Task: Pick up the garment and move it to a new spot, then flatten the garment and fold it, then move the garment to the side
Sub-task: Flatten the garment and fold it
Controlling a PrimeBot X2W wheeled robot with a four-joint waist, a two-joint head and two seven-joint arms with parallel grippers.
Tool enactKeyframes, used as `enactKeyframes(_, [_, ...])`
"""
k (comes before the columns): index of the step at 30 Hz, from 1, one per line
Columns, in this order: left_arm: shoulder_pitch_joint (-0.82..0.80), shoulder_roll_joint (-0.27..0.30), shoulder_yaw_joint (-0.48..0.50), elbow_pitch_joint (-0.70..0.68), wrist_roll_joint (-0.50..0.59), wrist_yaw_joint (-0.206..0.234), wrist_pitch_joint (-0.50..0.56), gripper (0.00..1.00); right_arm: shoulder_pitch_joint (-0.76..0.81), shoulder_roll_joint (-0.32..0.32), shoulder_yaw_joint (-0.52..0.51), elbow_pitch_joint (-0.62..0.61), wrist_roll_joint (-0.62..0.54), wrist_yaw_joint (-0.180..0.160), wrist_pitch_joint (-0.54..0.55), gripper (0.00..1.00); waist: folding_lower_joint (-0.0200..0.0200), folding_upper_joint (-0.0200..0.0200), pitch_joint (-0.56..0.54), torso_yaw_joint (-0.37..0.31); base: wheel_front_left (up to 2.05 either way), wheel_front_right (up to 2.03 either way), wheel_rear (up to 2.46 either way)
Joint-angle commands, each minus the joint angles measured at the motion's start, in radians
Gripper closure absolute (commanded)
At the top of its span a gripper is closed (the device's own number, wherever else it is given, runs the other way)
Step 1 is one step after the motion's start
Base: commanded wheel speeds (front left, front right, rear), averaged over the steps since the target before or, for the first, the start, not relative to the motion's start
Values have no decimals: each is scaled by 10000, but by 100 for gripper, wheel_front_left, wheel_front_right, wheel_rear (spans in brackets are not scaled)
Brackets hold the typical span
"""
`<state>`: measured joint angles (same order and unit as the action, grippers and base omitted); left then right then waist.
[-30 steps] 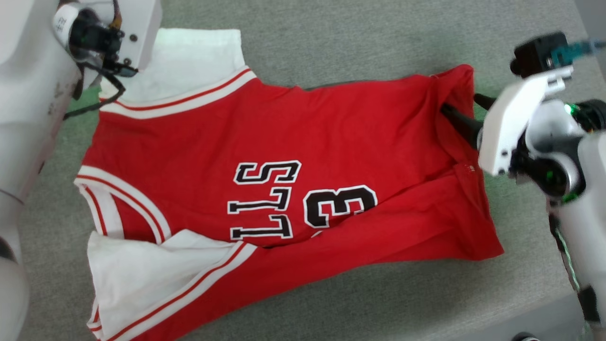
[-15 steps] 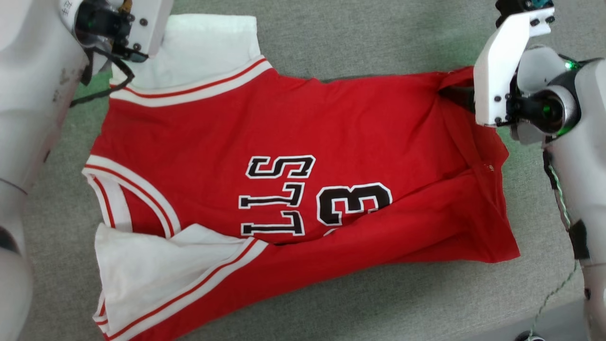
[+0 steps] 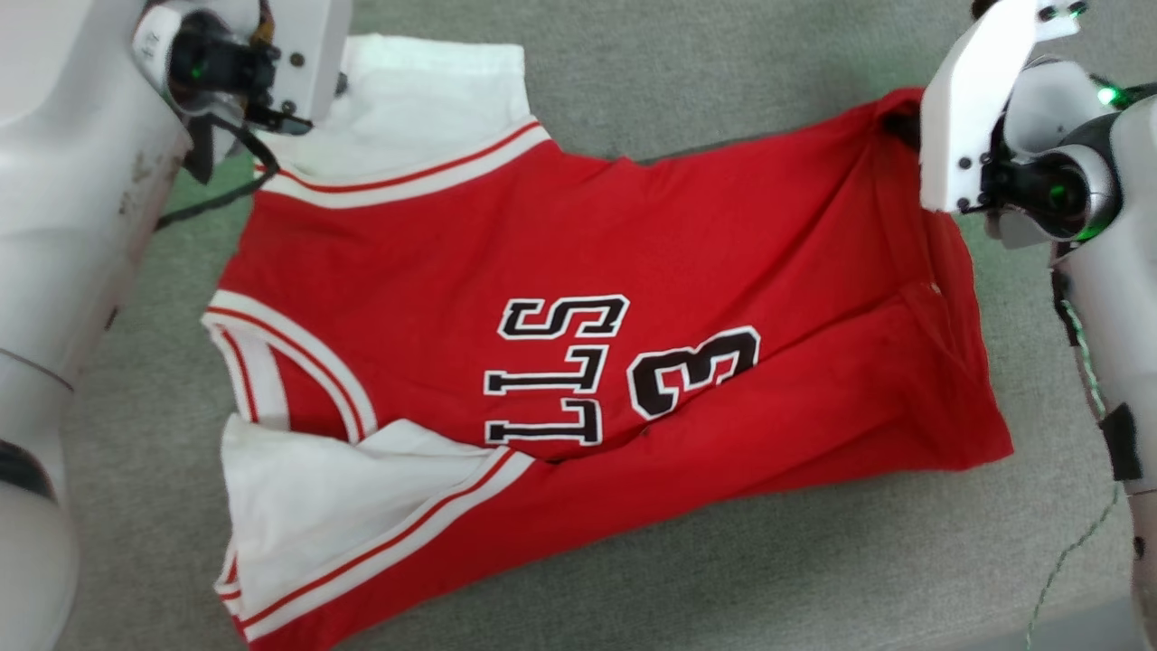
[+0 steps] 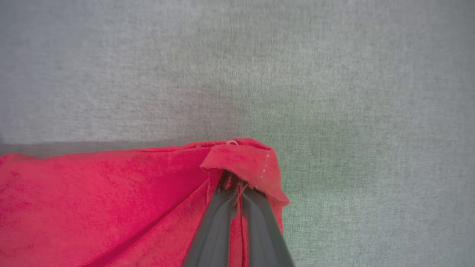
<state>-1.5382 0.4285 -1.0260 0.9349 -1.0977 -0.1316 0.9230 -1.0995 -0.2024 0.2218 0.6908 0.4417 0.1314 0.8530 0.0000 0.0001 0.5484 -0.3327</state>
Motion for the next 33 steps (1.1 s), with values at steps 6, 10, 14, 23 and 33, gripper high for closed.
enactKeyframes(6, [216, 6, 124, -465, -585, 24, -350, 100, 450, -718, 427, -469, 583, -17, -828, 100, 0, -1, -832, 686, 0, 0, 0])
enactKeyframes(10, [342, 171, 117, -956, -904, 24, -540, 100, 930, -1321, 838, -966, 1055, -17, -968, 100, 0, -1, -1227, 993, 0, 0, 0])
enactKeyframes(14, [584, 439, 117, -1619, -1303, 23, -633, 100, 1546, -1936, 1051, -1581, 1540, -17, -1050, 100, 0, -1, -1603, 1245, 0, 0, 0])
enactKeyframes(23, [1940, 1284, 40, -3347, -2120, 36, -444, 100, 3635, -3106, 828, -3084, 2300, -17, -769, 100, 0, -1, -2505, 1675, 0, 0, 0])
enactKeyframes(33, [4083, 2525, -281, -5985, -2780, 1199, 71, 100, 6197, -3274, -240, -4674, 2622, -16, 196, 100, 0, -1, -3190, 1773, 0, 0, 0])
